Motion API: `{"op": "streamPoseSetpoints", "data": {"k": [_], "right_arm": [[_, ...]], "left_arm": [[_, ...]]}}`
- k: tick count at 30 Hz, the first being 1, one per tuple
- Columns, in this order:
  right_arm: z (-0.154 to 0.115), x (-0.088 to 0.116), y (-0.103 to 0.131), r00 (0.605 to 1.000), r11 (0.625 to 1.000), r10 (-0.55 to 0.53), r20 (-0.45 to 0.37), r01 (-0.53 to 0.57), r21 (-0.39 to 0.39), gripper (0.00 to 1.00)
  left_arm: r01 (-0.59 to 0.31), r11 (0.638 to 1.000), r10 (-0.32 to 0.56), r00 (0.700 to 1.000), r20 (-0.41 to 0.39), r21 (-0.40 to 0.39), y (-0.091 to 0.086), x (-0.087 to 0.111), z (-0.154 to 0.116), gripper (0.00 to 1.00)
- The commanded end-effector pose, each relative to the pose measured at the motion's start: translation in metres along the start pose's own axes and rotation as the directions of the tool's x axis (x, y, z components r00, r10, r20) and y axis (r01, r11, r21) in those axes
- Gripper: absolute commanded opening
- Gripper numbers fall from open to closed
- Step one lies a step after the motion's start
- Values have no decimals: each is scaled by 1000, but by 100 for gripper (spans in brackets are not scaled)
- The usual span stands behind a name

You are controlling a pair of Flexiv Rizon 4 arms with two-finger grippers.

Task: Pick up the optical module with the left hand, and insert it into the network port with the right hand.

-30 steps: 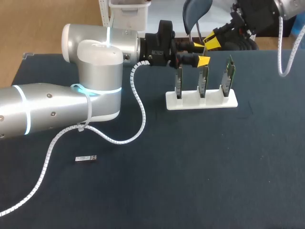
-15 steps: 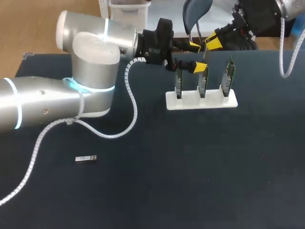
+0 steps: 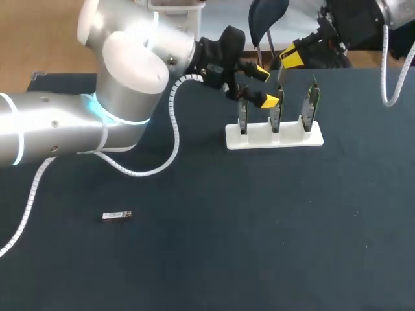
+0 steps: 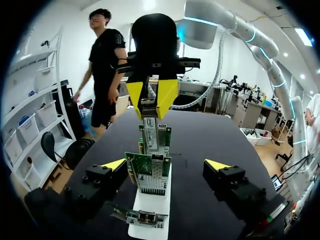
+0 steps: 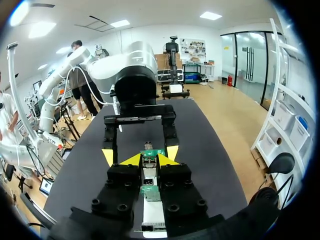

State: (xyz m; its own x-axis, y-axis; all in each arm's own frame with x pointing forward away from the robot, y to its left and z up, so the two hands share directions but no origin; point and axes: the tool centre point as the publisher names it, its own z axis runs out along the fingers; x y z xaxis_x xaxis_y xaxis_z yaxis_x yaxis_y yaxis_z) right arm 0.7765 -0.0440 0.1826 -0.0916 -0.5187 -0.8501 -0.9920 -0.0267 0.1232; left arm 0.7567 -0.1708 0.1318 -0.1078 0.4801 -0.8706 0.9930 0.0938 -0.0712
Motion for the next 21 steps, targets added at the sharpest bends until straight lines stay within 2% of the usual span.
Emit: {"op": "streamPoseSetpoints", "data": {"k": [1, 21], "right_arm": [[0, 1, 6, 1000, 1000, -3, -6, 3, 11, 0], [-1, 1, 6, 1000, 1000, -5, -6, 5, 10, 0]], "left_arm": [[9, 1000, -9, 999, -37, 0, 2, -2, 3, 100], [25, 999, -23, 997, -76, 25, 1, 6, 7, 100]]}}
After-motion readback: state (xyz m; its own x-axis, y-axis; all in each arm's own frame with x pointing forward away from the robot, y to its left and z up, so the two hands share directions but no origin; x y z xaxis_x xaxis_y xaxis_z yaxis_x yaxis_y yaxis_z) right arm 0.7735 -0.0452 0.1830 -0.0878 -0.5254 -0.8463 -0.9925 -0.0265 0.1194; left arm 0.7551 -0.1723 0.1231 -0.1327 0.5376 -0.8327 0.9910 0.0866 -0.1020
